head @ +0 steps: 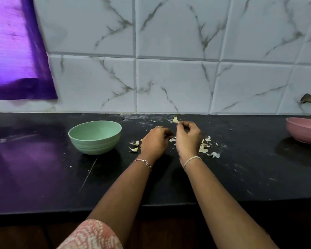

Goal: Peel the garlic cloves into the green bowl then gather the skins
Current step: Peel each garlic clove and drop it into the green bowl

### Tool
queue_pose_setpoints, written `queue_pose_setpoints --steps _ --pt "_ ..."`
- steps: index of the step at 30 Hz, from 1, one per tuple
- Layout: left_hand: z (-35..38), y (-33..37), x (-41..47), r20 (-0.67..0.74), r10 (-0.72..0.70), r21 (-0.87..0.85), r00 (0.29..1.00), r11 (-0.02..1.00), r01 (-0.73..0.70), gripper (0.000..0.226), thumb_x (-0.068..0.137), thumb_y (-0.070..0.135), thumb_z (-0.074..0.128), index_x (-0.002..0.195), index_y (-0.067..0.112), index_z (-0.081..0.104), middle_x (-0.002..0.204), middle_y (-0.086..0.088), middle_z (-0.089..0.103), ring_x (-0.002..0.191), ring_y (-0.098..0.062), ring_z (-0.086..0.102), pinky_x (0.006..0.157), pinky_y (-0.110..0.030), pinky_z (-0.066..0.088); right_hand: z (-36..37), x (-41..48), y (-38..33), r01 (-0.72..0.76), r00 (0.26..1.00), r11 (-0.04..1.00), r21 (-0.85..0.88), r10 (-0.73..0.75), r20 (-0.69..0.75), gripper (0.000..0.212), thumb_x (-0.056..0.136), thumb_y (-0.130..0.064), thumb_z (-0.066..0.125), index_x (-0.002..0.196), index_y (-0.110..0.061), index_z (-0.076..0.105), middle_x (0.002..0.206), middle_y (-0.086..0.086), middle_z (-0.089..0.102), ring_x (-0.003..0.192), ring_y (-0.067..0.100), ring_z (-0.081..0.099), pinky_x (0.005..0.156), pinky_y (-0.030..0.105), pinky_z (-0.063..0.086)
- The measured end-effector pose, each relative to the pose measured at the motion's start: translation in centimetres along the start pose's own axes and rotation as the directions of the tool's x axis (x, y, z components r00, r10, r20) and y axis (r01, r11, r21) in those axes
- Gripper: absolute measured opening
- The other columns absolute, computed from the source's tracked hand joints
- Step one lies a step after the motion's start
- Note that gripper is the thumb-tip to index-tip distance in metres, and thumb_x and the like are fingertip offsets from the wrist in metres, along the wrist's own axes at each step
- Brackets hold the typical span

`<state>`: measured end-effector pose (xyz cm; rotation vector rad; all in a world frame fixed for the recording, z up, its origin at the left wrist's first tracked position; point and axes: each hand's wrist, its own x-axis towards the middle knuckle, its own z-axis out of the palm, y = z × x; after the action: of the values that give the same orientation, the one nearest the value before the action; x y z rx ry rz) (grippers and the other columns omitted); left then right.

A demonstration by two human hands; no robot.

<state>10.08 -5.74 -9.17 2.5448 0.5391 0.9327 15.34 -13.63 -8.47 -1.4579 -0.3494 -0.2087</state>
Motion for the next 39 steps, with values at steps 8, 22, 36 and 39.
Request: queue_pose_setpoints --steps 8,22,36,39 --pt "-0.2 -1.4 0.9 0.002 -0.115 -0.414 0.993 0.904 0.105 0.033 0.084 0.0 0.054 0.094 0.027 0.07 0.098 0.003 0.07 0.08 -0.009 0.064 0.072 -0.025 0.052 0.4 -0.3 0.2 0.03 0.999 0.991 -0.129 -0.024 0.045 0.011 0.083 -0.031 0.061 0.073 -0.036 0.06 0.091 -0.004 0.069 0.083 0.019 0.066 0.075 0.039 0.056" --pt "-5.1 -4.1 -1.8 0.154 -0.193 -0.806 0.969 0.542 0.236 0.009 0.087 -0.004 0.064 0.09 0.005 0.064 0.069 -0.005 0.065 0.05 -0.007 0.061 0.052 -0.02 0.054 0.4 -2.5 -0.4 0.421 0.878 0.803 -0.422 -0.244 0.411 0.007 0.083 -0.027 0.066 0.085 -0.028 0.073 0.07 -0.014 0.059 0.073 0.013 0.061 0.083 0.041 0.051" --pt "-4.7 -5.1 -2.3 0.159 -0.222 -0.628 0.962 0.729 0.272 0.014 0.089 0.008 0.068 0.101 0.004 0.072 0.067 -0.003 0.066 0.058 -0.014 0.065 0.042 -0.018 0.041 0.3 -2.4 0.1 0.773 0.634 0.363 -0.521 -0.485 0.602 0.009 0.084 -0.025 0.062 0.087 -0.024 0.071 0.089 -0.009 0.067 0.083 0.015 0.062 0.086 0.032 0.025" --pt "-4.6 -5.2 -2.2 0.14 -0.201 -0.601 0.969 0.761 0.245 0.014 0.089 0.007 0.066 0.1 0.004 0.073 0.067 -0.007 0.066 0.062 -0.019 0.064 0.046 -0.018 0.045 0.4 -2.4 0.1 0.81 0.571 0.227 -0.541 -0.517 0.638 0.008 0.082 -0.022 0.063 0.083 -0.021 0.071 0.085 -0.007 0.067 0.078 0.019 0.063 0.085 0.036 0.028"
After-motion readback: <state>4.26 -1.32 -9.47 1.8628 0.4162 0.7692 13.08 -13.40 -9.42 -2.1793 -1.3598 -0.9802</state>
